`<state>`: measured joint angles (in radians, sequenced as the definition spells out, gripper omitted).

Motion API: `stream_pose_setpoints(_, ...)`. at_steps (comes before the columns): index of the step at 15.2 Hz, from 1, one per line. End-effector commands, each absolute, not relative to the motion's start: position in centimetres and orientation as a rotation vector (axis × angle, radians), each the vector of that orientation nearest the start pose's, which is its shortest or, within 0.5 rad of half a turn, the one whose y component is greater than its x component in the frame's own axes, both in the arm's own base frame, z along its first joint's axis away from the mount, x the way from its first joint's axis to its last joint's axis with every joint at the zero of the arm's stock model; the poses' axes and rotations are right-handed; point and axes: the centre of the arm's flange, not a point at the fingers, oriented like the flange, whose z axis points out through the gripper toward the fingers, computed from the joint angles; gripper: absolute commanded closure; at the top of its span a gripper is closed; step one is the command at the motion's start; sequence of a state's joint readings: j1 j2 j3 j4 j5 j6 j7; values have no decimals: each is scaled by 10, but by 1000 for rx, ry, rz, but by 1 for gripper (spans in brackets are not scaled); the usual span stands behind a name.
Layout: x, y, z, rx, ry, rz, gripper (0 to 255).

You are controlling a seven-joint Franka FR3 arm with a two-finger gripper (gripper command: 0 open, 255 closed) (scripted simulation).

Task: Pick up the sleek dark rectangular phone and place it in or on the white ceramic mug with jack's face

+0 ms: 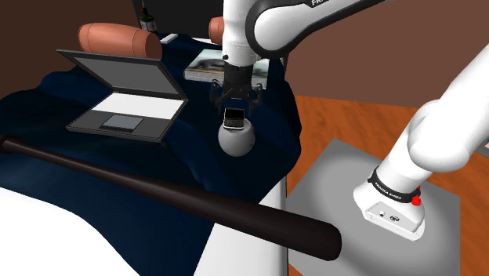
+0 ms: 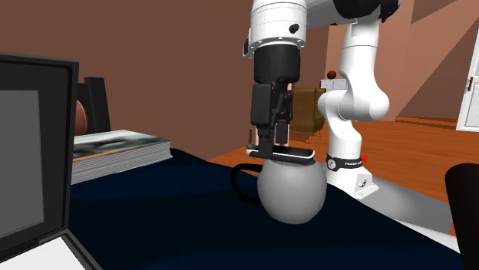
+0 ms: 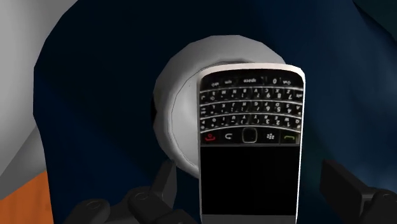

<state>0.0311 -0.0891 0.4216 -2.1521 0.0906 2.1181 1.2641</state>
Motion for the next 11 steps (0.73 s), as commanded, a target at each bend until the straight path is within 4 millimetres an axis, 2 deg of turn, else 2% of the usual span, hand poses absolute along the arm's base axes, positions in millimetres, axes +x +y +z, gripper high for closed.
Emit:
stream_pose_setpoints(1, 470, 236, 460, -2800, 1279, 1, 0)
stream_pose_setpoints(3, 469, 235, 484, -2800, 1279, 1, 0)
stream_pose_setpoints(11, 469, 235, 484, -2800, 1279, 1, 0)
